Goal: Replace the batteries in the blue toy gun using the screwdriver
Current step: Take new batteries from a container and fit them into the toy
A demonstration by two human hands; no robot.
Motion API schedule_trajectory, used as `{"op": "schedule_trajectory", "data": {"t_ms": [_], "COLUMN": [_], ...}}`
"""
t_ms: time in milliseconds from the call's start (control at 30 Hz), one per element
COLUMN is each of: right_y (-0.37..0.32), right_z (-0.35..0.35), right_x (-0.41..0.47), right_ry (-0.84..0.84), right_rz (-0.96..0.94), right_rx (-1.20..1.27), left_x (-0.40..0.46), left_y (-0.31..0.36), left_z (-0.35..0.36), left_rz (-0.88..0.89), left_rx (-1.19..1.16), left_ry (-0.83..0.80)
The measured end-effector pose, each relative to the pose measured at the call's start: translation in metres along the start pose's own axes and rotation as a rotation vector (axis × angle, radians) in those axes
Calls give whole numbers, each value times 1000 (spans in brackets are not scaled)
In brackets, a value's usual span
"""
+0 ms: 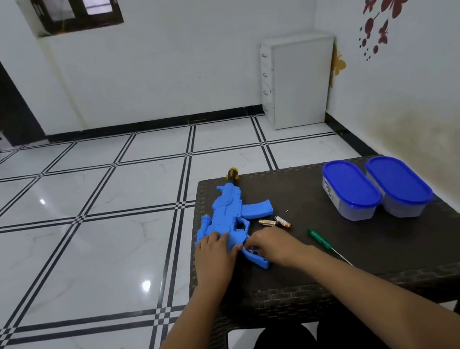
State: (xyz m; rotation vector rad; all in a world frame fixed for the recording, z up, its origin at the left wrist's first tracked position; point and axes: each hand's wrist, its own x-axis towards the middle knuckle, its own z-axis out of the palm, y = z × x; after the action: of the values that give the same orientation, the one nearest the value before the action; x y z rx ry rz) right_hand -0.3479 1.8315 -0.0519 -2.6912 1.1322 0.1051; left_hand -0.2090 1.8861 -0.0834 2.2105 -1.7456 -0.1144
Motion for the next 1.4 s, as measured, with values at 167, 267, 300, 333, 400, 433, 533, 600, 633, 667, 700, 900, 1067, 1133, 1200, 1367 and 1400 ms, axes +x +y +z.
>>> {"op": "schedule_trajectory", "data": {"t_ms": [167, 267, 300, 333, 400, 433, 533, 600, 633, 667, 700, 900, 1067, 1133, 1200, 1367, 1400], "right_y": [-1, -1, -2, -3, -5, -6, -6, -5, -5, -5, -6, 23, 51, 55, 57, 58, 59], "right_z": [-1, 1, 2, 3, 4, 4, 5, 5, 6, 6, 5, 2, 14, 21, 24, 19, 18], "right_x": [2, 7, 9, 12, 15, 17, 20, 21, 21, 20, 20, 17, 23, 24, 24, 23, 24], "right_ry": [11, 52, 73, 99, 128, 135, 164, 166, 162, 158, 154, 334, 206, 91, 117, 251, 272], "right_rz": [-8, 3, 9, 12, 22, 23, 25, 33, 31, 24, 18, 172, 363, 380, 398, 433, 446], "right_rx": [-34, -31, -18, -5, -1, -9, -10, -12, -16, -20, -19, 349, 309, 239, 214, 132, 136], "left_x": [5, 8, 8, 9, 8, 8, 8, 8, 8, 7, 7, 5, 5, 5, 5, 4, 5], "left_y": [0, -4, -4, -4, -3, -3, -2, -3, -3, -2, -2, 2, 3, 4, 4, 4, 4], "left_z": [12, 17, 18, 17, 18, 18, 18, 18, 18, 18, 17, 14, 13, 12, 12, 11, 11], "left_rz": [5, 10, 2, -6, -10, -11, -16, -18, -19, -21, -23, -51, -62, -60, -63, -59, -59], "left_rx": [-25, -37, -43, -53, -63, -63, -69, -69, -68, -70, -75, -64, -74, -64, -61, -64, -65], "left_ry": [-57, -82, -80, -76, -81, -82, -78, -75, -77, -81, -84, -97, -111, -116, -116, -121, -118]}}
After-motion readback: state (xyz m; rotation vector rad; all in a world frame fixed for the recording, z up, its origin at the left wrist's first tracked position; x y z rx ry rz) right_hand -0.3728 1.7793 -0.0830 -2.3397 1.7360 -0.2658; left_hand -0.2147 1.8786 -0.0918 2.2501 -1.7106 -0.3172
